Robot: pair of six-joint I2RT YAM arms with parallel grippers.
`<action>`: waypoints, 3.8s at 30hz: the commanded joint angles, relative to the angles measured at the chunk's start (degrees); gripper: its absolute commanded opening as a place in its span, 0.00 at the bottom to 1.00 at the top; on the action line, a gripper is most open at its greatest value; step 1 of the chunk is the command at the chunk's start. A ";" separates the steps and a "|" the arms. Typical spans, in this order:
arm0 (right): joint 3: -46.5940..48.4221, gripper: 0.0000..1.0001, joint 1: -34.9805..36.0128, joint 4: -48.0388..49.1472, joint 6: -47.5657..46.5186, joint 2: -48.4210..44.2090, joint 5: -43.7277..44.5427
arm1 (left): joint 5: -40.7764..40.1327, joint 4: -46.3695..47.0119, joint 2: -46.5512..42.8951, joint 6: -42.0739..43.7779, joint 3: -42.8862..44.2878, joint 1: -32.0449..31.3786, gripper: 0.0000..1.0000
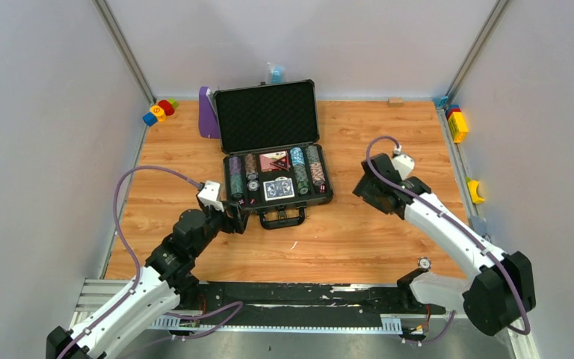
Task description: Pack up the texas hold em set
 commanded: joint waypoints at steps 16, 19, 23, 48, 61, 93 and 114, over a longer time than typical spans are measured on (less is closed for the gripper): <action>-6.46 1.00 -16.19 -33.04 41.35 0.30 12.56 | 9.75 5.29 5.40 -0.95 2.26 0.30 0.86; -7.46 0.97 -22.73 -34.15 44.13 2.46 10.15 | 11.90 7.13 7.87 -1.07 2.27 0.26 0.85; -9.87 0.98 -28.82 -33.29 45.74 3.06 8.90 | 15.04 9.69 11.85 -1.04 2.06 0.30 0.85; -24.67 0.87 -51.77 -8.14 27.36 -4.15 -0.68 | 18.37 13.99 11.72 -1.45 -1.51 0.22 0.86; -27.18 0.55 -53.90 -0.57 24.80 2.28 -9.96 | 18.55 13.08 9.87 -1.47 -1.63 0.29 0.86; -17.70 0.46 -21.92 7.07 10.79 1.03 -20.22 | 18.11 13.72 9.13 0.46 -1.28 0.28 0.87; -9.90 0.85 -20.97 -6.32 11.01 10.37 -14.38 | 19.99 12.16 6.30 0.90 -1.17 0.29 0.88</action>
